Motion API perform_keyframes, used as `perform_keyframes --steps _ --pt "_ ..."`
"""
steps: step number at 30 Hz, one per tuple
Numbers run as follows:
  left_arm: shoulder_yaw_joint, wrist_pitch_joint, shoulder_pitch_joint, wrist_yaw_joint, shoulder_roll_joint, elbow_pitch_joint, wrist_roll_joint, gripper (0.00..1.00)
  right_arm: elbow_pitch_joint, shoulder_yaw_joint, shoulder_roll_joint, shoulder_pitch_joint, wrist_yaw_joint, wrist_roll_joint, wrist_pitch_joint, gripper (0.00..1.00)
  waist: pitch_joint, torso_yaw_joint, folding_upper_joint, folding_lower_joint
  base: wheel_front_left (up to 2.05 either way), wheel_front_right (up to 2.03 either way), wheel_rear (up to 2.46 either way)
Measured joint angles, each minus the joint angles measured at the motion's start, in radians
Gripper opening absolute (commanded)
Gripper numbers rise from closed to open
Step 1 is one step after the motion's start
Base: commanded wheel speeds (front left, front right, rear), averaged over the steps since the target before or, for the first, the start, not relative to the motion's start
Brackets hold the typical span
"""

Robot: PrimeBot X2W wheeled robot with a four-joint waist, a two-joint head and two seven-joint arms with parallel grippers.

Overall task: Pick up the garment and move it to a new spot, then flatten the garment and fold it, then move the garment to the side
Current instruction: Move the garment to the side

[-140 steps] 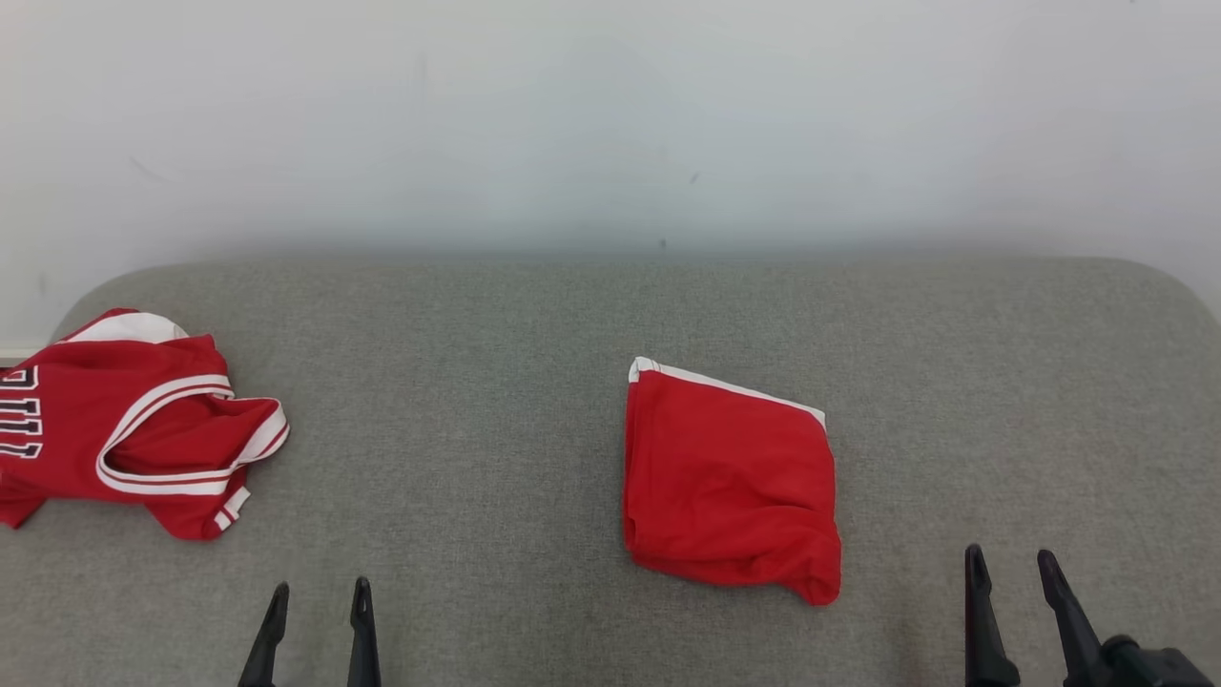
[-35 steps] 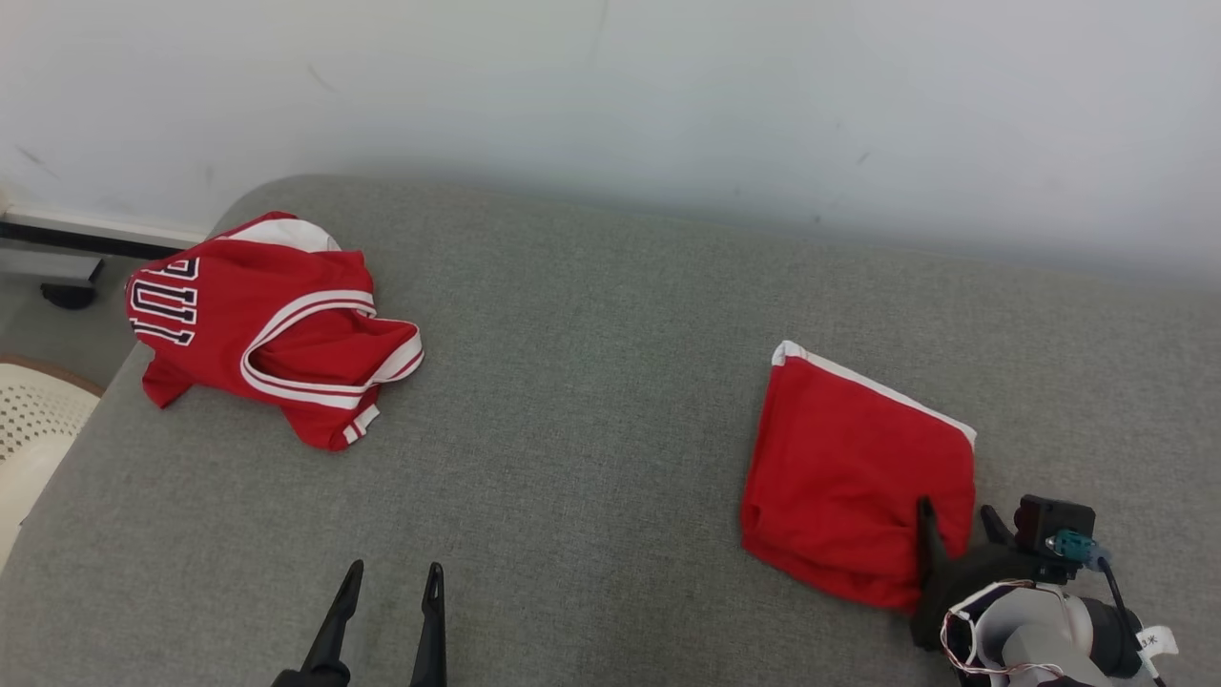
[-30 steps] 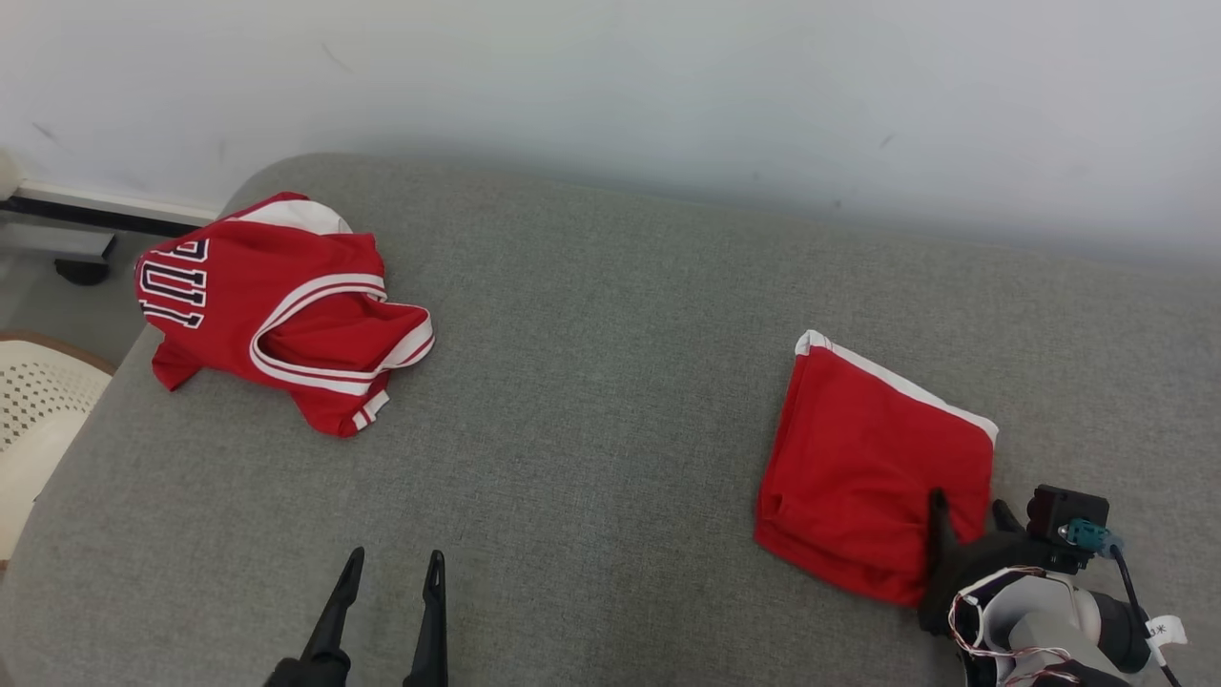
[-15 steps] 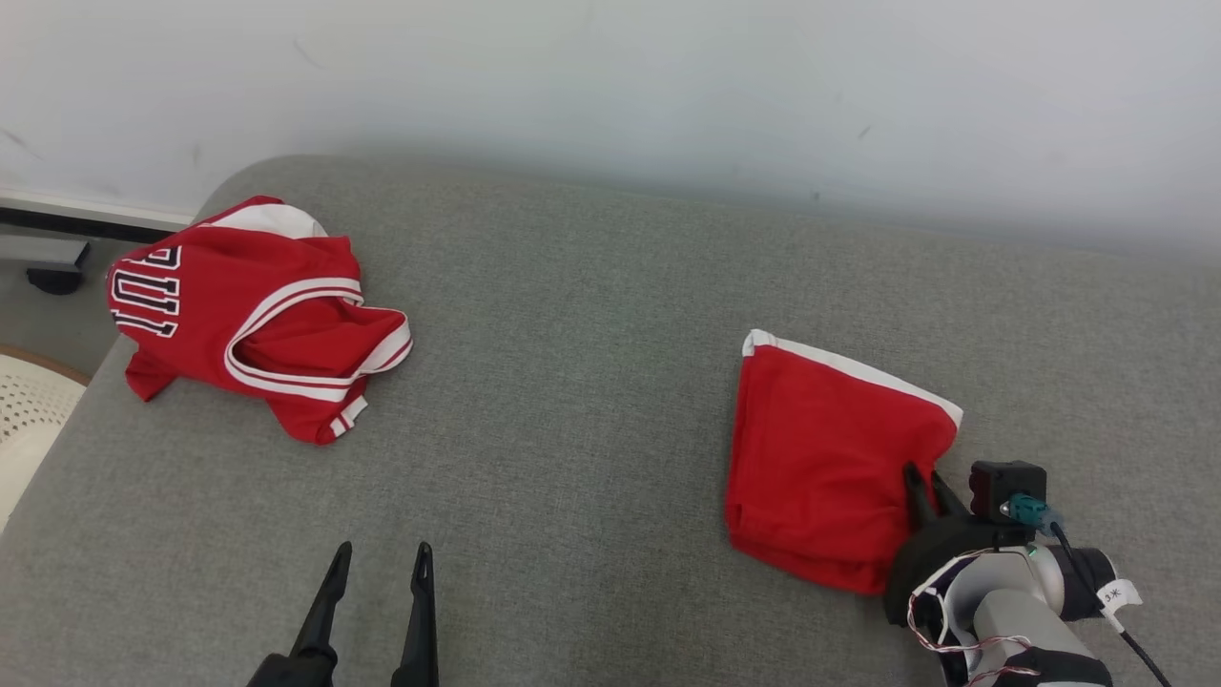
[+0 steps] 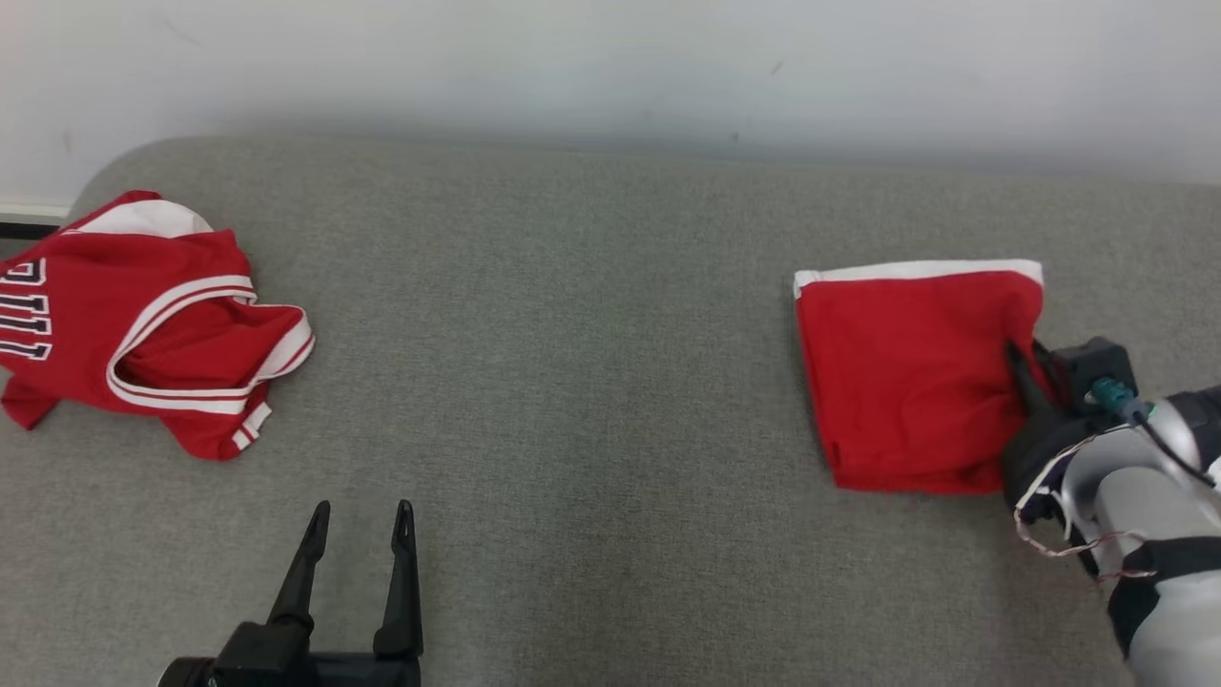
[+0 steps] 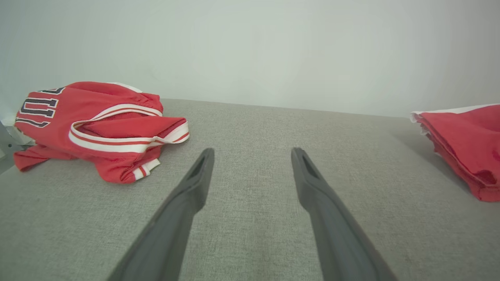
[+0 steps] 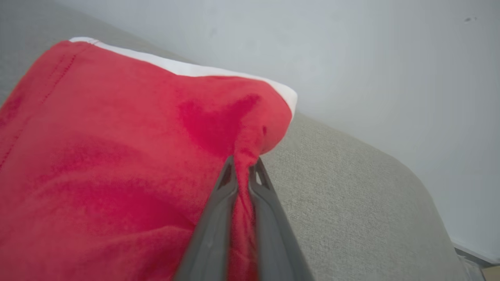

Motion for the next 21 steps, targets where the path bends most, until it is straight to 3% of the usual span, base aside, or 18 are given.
perform_keyframes --steps 10,21 --pt "0.029 0.0 -0.077 -0.017 0.0 -0.032 0.035 1.0 0.087 0.143 -0.173 -0.173 0.0 0.034 0.0 0.0 0.117 -0.057 0.0 0.0001 0.0 0.0 0.0" --pt "0.049 0.0 -0.109 -0.04 0.0 -0.065 0.062 1.0 0.135 0.221 -0.28 -0.315 0.0 0.049 0.028 0.0 0.212 -0.101 0.0 0.0002 0.0 0.0 0.0"
